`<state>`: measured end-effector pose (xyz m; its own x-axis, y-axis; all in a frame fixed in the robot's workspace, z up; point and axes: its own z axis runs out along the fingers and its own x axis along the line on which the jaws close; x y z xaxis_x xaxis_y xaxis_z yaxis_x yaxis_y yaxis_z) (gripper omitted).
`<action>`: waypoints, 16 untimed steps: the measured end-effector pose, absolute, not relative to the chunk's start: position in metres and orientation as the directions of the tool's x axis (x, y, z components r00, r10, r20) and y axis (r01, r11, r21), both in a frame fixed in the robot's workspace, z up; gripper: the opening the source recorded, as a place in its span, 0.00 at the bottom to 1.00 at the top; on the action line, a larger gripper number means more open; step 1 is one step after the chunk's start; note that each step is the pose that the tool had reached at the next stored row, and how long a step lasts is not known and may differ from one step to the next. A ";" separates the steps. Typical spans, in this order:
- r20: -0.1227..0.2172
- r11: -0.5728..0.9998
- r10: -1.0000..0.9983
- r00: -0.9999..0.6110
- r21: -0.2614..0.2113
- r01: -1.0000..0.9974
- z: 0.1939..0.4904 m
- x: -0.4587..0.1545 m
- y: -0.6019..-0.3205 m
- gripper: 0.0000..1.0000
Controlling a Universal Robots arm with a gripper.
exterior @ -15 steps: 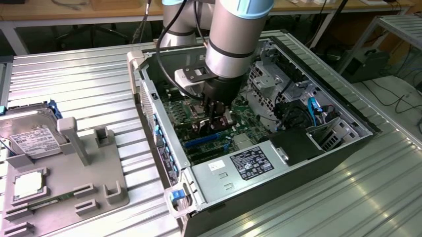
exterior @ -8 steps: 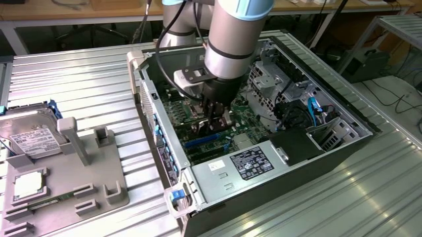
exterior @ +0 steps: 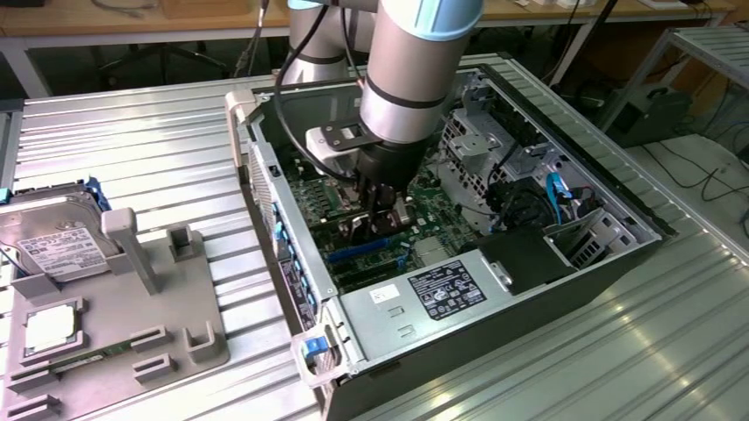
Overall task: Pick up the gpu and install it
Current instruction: 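Insert the gpu into the slot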
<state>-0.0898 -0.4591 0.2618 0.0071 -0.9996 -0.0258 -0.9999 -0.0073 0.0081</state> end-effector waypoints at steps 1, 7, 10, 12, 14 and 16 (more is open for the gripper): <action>-0.026 -0.007 -1.000 0.007 0.009 -1.000 0.261 -0.090 -0.459 0.28; -0.026 -0.007 -1.000 0.007 0.013 -1.000 0.258 -0.090 -0.459 0.28; -0.026 -0.007 -1.000 0.007 0.019 -1.000 0.255 -0.091 -0.459 0.28; -0.026 -0.007 -1.000 0.007 0.022 -1.000 0.254 -0.091 -0.459 0.28; -0.026 -0.007 -1.000 0.007 0.022 -1.000 0.254 -0.091 -0.459 0.28; -0.026 -0.007 -1.000 0.007 0.022 -1.000 0.254 -0.091 -0.459 0.28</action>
<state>-0.0906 -0.4591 0.2542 0.0067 -0.9996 -0.0257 -0.9997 -0.0073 0.0220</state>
